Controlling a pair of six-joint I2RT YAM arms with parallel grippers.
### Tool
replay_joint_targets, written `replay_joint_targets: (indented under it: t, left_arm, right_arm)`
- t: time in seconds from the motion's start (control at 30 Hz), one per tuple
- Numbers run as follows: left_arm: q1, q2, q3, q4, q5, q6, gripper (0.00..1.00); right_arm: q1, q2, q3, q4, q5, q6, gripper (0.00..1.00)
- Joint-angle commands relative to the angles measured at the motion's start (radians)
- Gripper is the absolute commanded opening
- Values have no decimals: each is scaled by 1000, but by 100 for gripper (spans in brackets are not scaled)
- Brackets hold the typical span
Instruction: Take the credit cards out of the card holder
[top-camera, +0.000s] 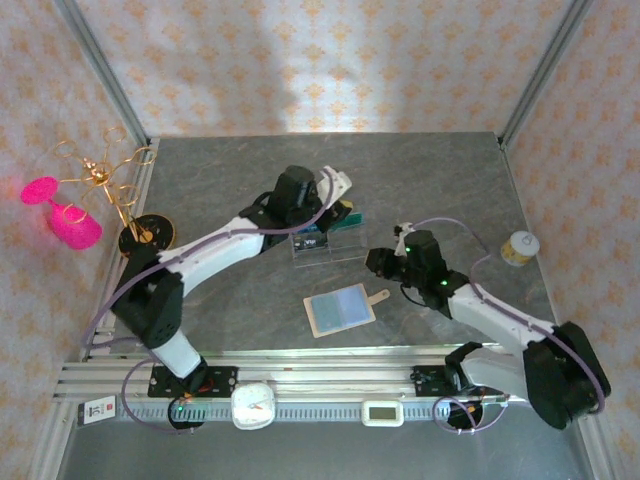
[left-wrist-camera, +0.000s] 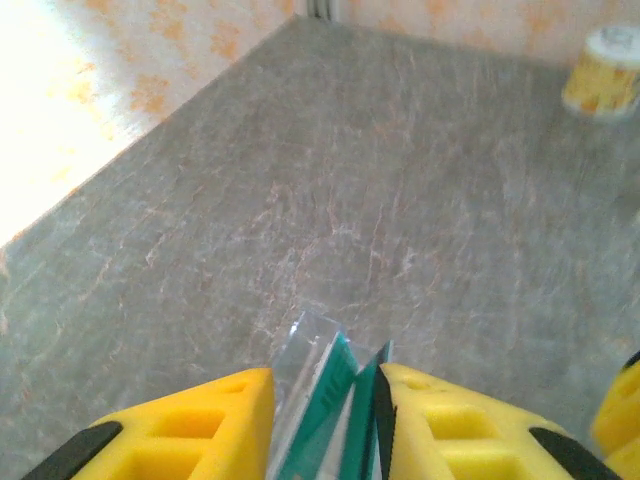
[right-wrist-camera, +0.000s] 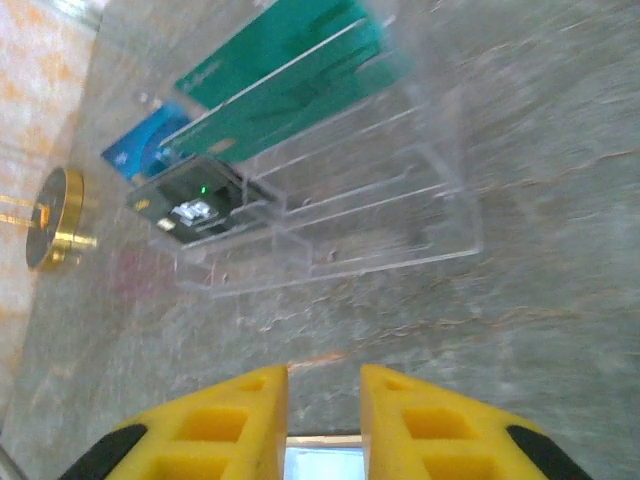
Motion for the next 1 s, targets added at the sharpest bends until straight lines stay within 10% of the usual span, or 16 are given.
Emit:
replay_joint_targets:
  t: [0.0, 0.37, 0.97]
  left_arm:
    - [5, -142, -151, 277, -46, -295, 35]
    - [-9, -549, -564, 371, -218, -618, 43]
    - [-12, -705, -675, 304, -218, -651, 45]
  right_arm:
    - [31, 88, 87, 33, 65, -22, 20]
    - [94, 391, 311, 34, 159, -49, 16]
    - [99, 561, 527, -34, 302, -72, 11]
